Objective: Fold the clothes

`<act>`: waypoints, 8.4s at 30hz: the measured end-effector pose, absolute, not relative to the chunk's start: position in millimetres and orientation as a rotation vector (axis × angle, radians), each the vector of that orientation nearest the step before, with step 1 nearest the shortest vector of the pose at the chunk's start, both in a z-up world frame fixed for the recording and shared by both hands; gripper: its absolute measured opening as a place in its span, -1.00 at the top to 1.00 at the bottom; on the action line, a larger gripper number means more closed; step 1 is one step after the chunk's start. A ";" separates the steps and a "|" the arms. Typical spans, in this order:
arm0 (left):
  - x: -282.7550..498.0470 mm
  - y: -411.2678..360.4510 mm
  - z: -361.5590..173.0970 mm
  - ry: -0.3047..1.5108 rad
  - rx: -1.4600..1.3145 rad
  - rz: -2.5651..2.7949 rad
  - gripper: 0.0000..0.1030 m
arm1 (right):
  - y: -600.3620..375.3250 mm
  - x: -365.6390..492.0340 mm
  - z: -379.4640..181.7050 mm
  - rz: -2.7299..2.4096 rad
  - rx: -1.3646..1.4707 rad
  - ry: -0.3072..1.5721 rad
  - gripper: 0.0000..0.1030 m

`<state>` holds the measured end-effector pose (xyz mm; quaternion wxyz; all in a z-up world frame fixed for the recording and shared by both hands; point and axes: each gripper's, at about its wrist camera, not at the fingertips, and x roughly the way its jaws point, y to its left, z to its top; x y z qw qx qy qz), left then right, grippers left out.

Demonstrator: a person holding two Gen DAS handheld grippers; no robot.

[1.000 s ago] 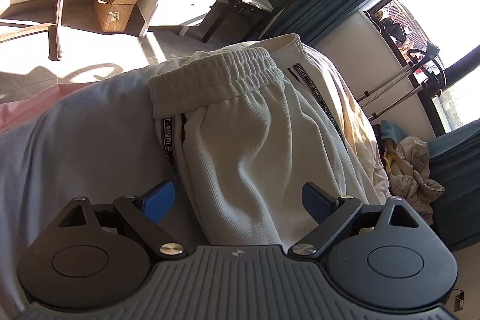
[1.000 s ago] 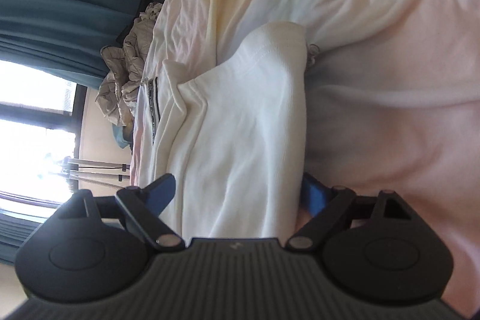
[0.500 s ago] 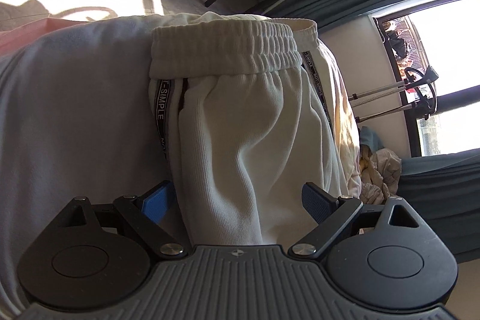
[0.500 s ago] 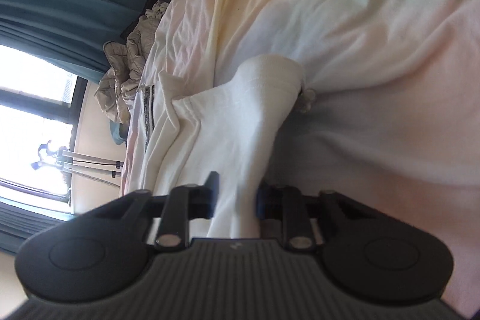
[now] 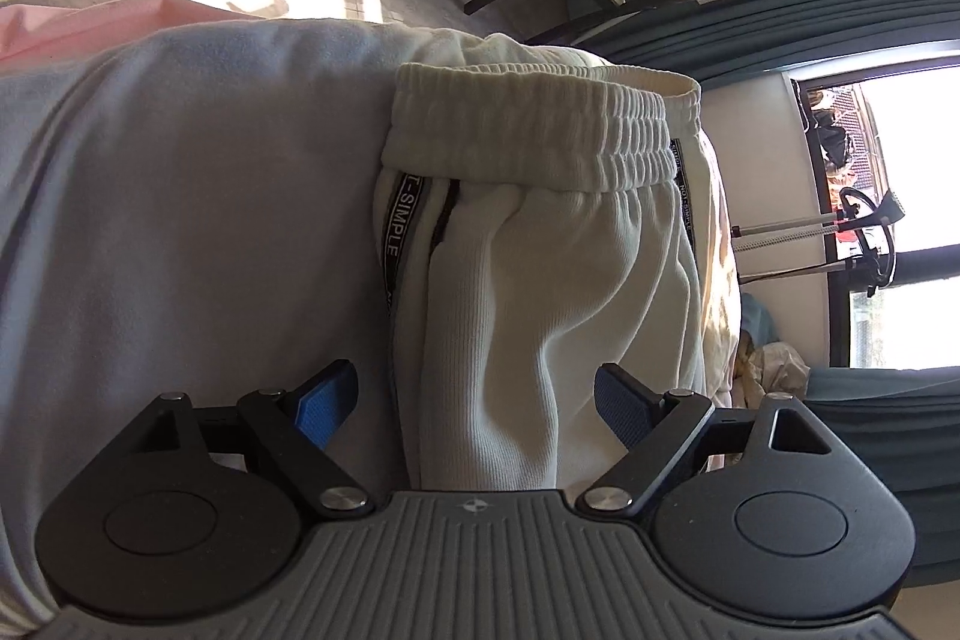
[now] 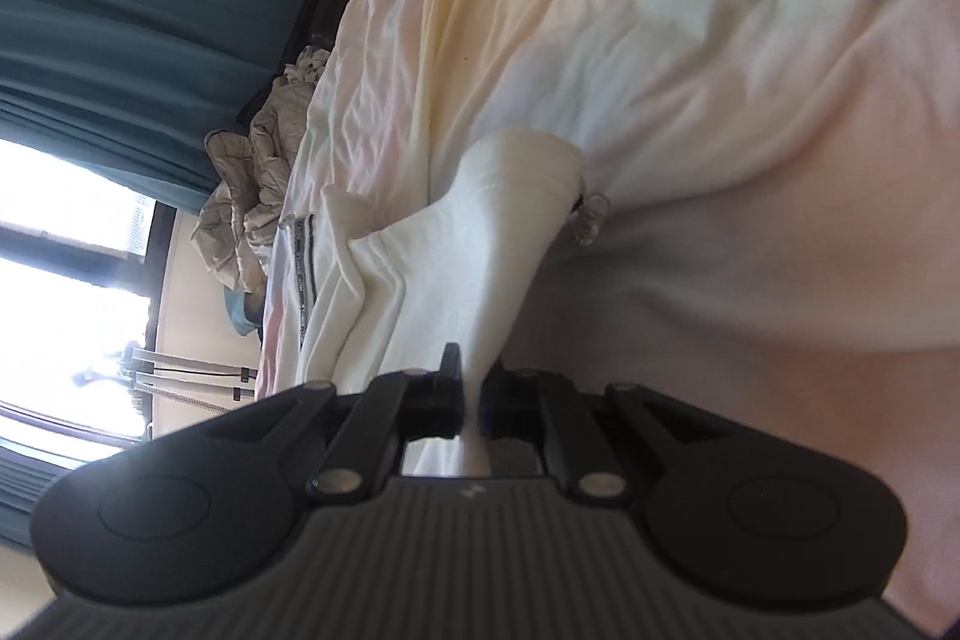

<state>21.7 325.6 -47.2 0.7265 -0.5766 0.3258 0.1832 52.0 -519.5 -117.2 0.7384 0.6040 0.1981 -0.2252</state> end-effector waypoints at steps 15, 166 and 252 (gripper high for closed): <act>80.1 314.5 -59.5 0.794 -1.193 0.402 -0.51 | -495.9 69.0 -105.0 -0.531 1.225 0.382 0.86; 111.1 244.0 17.6 0.528 -0.490 0.257 -0.39 | -523.4 104.9 -138.5 -0.511 1.200 0.378 0.49; 165.0 123.6 -2.7 0.531 -0.352 -0.113 -0.58 | -51.3 166.9 -75.9 0.388 -0.122 0.575 0.11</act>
